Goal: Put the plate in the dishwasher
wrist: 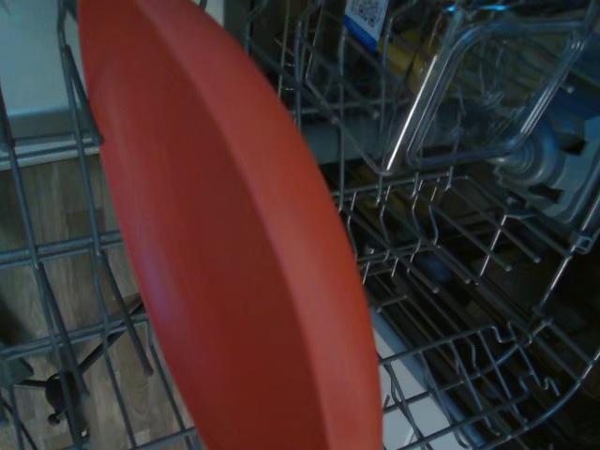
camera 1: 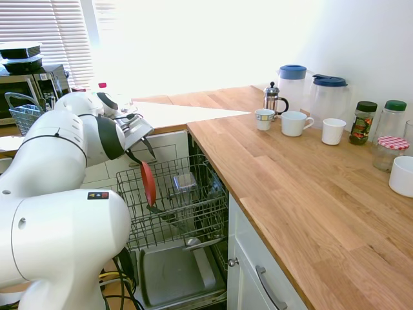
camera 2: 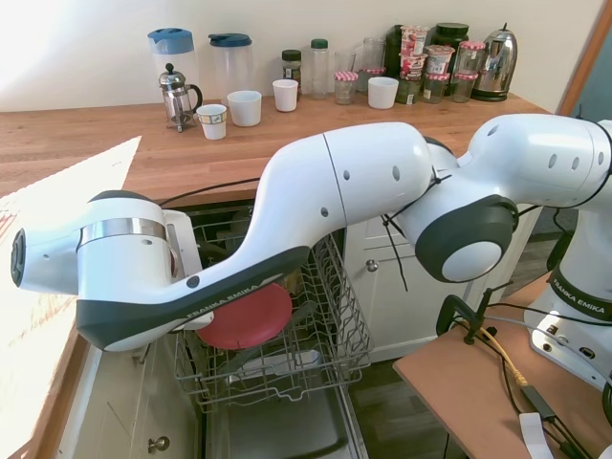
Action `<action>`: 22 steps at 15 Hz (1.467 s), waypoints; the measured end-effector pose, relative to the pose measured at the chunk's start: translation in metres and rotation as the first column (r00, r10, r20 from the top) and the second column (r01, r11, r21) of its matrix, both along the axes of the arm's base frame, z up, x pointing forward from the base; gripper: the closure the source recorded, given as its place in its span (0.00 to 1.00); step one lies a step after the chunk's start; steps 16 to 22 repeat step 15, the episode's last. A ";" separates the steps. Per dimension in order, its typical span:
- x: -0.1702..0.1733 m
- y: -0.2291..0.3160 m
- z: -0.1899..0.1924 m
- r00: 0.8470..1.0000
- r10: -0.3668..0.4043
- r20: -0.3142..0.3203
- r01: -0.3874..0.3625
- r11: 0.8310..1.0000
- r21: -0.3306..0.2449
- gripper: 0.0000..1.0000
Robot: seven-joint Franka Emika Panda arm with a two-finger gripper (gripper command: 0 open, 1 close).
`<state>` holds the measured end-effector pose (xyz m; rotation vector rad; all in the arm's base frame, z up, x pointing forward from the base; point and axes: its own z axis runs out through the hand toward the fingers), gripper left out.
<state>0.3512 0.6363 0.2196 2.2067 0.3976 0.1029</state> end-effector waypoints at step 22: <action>0.111 -0.114 0.238 0.907 -0.310 -0.286 0.397 0.859 0.325 0.00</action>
